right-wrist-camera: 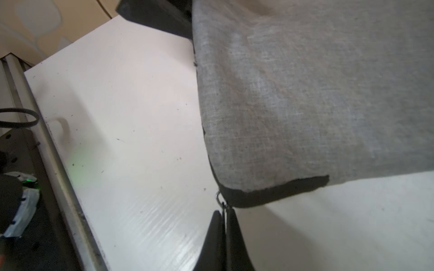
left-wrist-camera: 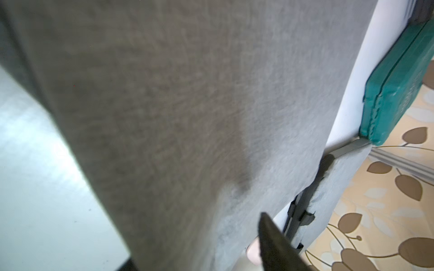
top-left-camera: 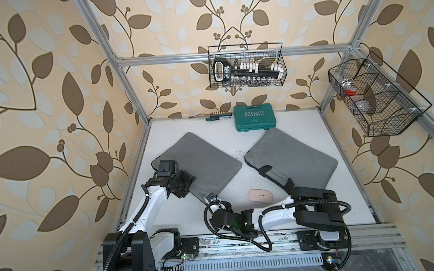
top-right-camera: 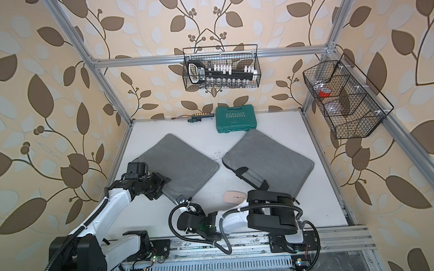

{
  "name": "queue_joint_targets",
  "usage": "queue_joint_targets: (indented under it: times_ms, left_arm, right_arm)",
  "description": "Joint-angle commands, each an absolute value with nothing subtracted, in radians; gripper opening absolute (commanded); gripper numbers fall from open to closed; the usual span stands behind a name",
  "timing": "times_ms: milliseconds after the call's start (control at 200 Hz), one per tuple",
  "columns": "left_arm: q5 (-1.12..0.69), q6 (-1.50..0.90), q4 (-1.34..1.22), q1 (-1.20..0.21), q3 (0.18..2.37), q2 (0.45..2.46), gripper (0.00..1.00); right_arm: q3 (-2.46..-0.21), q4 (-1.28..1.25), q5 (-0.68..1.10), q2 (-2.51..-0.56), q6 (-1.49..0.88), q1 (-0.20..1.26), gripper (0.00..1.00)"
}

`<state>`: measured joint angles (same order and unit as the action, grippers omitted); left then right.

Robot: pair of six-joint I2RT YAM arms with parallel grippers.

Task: Put the mouse into the laptop bag
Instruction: Zip the zipper on the zippered laptop bag.

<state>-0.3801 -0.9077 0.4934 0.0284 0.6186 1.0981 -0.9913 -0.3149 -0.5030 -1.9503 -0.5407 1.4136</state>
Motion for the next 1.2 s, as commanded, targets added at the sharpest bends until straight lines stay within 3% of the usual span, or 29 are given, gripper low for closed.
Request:
queue_joint_targets:
  times_ms: [0,360,555,590,785,880,995,1080,1195]
  left_arm:
    - [-0.363,-0.862,0.501,0.049,0.624,1.024,0.94]
    - [-0.512,-1.028,0.564,0.042,0.255,0.542,0.78]
    - [-0.519,-1.083,0.468,0.0,0.186,0.488,0.76]
    - [-0.521,-1.082,0.438,-0.003,0.184,0.502,0.72]
    - [-0.505,-1.1,0.303,-0.058,0.171,0.623,0.32]
    - [-0.471,-1.101,0.291,-0.077,0.178,0.65,0.26]
    - [-0.452,-1.098,0.287,-0.079,0.178,0.66,0.09]
    - [-0.443,-1.097,0.291,-0.078,0.178,0.659,0.01]
    - [-0.44,-1.095,0.297,-0.078,0.181,0.654,0.0]
  right_arm:
    - [-1.054,-0.28,-0.449,-1.99,-0.489,1.422,0.0]
    - [-1.013,-0.392,-0.288,-1.978,-0.474,1.337,0.0]
    - [-0.988,-0.42,-0.256,-1.958,-0.47,1.353,0.0]
    - [-0.986,-0.418,-0.258,-1.954,-0.468,1.362,0.0]
    - [-0.989,-0.398,-0.274,-1.941,-0.468,1.394,0.0]
    - [-0.981,-0.397,-0.285,-1.942,-0.48,1.391,0.0]
    - [-0.955,-0.378,-0.302,-1.933,-0.522,1.366,0.0]
    - [-0.912,-0.377,-0.295,-1.922,-0.556,1.327,0.0]
    - [-0.851,-0.371,-0.32,-1.905,-0.578,1.283,0.0]
